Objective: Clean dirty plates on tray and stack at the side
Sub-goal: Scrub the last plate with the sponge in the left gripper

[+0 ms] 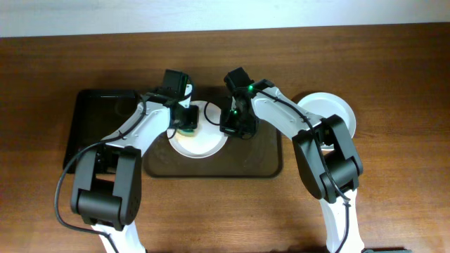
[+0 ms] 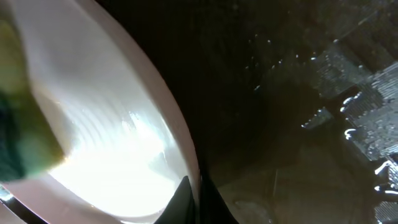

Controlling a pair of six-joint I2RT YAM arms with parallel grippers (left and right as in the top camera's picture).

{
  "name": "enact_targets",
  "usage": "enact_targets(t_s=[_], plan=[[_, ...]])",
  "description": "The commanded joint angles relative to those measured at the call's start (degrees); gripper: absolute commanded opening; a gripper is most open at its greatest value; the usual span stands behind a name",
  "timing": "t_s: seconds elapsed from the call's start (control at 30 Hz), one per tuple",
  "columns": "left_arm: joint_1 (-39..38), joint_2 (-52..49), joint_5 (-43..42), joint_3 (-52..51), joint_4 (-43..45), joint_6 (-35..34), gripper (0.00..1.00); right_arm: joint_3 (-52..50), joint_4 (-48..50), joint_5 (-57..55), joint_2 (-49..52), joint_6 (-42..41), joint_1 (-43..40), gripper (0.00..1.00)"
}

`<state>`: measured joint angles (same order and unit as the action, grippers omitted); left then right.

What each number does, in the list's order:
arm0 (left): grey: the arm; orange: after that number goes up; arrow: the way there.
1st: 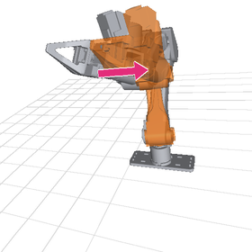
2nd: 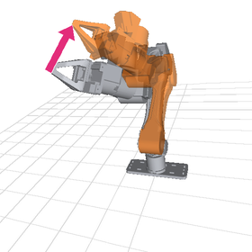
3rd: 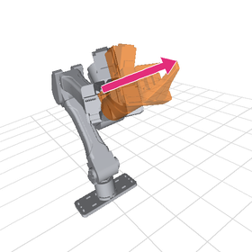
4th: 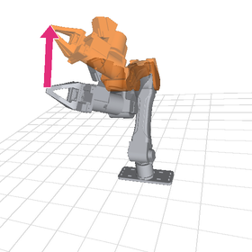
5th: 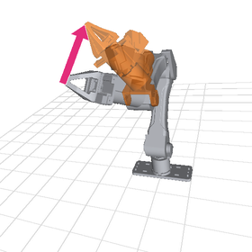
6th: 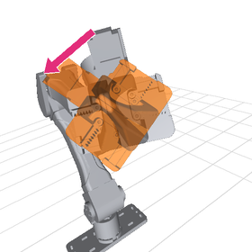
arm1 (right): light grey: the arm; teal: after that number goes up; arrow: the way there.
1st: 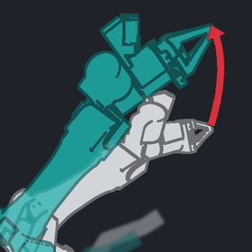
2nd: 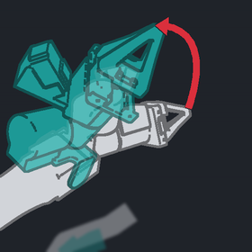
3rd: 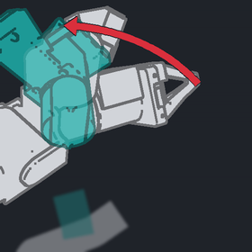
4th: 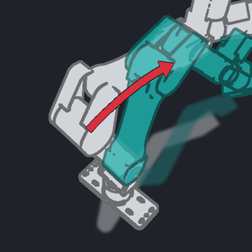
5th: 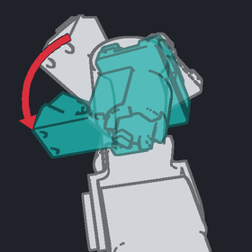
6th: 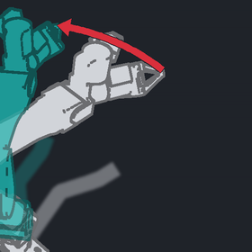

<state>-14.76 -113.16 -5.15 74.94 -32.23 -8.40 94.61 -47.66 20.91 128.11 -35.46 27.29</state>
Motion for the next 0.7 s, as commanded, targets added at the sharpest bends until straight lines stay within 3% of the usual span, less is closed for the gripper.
enact_targets(t_s=[0.0, 0.13, 0.27, 0.4, 0.5, 0.67], plan=[[0.2, -0.63, -9.75, -0.07, -3.45, 0.94, 0.01, -1.05, -0.48, -2.91, 2.4, 0.68, -0.28, 0.04], [0.96, -0.63, -7.8, -0.04, -4.0, 0.66, 0.01, -1.05, -0.48, -2.91, 2.4, 0.68, -0.28, 0.04], [1.92, -0.66, 7.06, -0.07, -2.25, -1.42, 0.01, -1.05, -0.5, -2.91, 2.4, 0.68, -0.28, 0.04], [1.92, -0.66, 12.52, -0.07, 0.31, -1.4, 0.01, -1.05, -0.5, -2.91, 2.4, 0.68, -0.28, 0.04], [1.81, -0.63, 7.52, -0.07, -0.92, -1.38, 0.01, -1.05, -0.5, -2.91, 2.4, 0.68, -0.28, 0.04], [1.84, -0.63, -12.7, -0.07, -4.68, -0.96, 0.01, -1.05, -0.5, -2.89, 2.4, 0.7, -0.28, 0.04]])
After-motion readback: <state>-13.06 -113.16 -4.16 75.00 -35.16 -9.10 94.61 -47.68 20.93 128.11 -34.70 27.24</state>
